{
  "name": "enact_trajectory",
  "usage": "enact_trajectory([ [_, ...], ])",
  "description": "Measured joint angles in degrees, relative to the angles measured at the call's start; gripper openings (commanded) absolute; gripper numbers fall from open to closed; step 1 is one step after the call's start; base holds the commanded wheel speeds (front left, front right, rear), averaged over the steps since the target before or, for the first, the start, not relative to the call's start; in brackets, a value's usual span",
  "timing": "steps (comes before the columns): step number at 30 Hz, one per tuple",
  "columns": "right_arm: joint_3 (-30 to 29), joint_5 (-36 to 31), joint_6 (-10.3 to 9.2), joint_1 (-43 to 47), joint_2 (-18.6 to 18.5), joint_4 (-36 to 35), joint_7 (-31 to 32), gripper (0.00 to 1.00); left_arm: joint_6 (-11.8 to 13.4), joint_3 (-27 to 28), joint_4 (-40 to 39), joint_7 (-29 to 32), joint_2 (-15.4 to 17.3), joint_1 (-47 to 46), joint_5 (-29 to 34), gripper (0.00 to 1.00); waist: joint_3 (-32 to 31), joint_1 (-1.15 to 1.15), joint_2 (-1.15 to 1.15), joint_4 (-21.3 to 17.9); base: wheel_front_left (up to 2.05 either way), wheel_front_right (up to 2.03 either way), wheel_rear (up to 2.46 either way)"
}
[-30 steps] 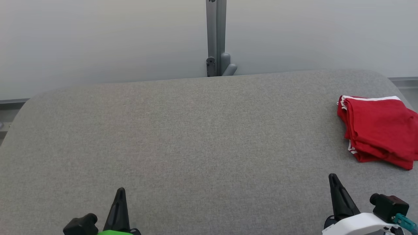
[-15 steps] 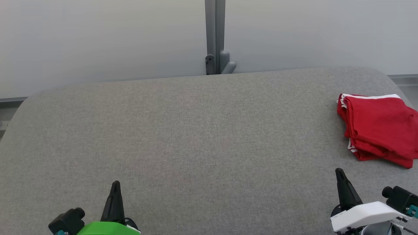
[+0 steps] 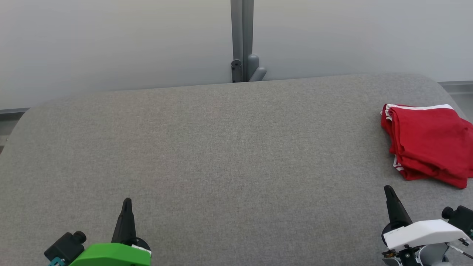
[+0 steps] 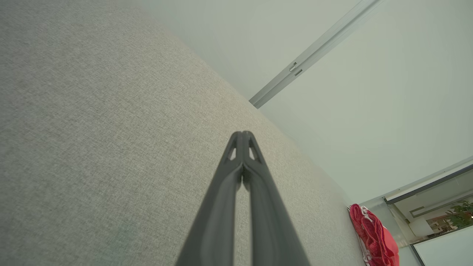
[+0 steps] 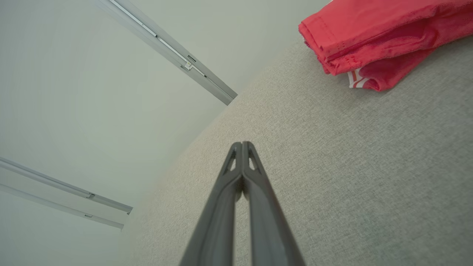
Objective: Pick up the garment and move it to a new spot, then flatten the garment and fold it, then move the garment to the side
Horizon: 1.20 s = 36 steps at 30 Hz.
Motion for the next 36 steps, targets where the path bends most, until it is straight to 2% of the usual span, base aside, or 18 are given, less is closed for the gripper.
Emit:
enact_trajectory([
  [24,-3.31,16.14,-0.01,-3.49,-0.02,2.11,5.55,0.00,-1.66,1.64,0.24,2.78,0.02,-2.55,-16.08,0.00,0.91,0.00,0.00,-0.37,0.00,0.00,0.00],
  [36,-4.80,22.59,-0.01,-4.81,0.03,3.02,7.92,0.00,-2.33,2.29,0.37,3.88,0.02,-3.74,-22.16,0.00,1.35,0.00,0.00,-0.55,0.00,0.00,0.00],
])
